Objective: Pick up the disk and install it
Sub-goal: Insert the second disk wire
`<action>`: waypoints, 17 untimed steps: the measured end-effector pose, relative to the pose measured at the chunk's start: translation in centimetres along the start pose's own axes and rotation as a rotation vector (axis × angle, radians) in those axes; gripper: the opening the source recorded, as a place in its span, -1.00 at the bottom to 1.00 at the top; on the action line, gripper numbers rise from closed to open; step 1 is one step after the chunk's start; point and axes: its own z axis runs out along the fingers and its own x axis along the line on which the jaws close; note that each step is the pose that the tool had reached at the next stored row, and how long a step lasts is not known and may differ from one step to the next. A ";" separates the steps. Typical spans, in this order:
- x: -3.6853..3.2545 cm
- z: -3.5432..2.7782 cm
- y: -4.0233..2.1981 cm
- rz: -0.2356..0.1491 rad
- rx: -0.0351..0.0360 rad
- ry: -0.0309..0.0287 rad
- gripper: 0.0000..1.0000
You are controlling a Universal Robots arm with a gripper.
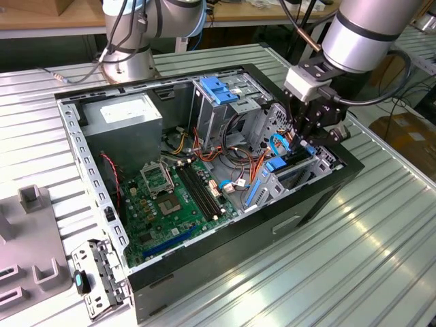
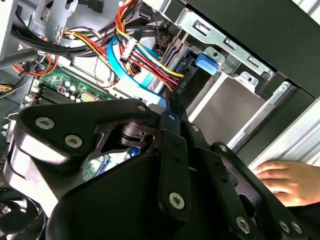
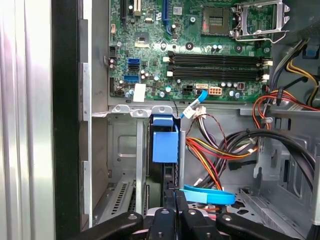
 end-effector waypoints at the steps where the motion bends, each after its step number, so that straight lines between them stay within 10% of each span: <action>1: 0.00 0.07 0.00 0.000 0.0001 0.0000 -0.71; 17: -0.02 -0.37 -0.06 -0.002 0.0000 -0.0006 -0.71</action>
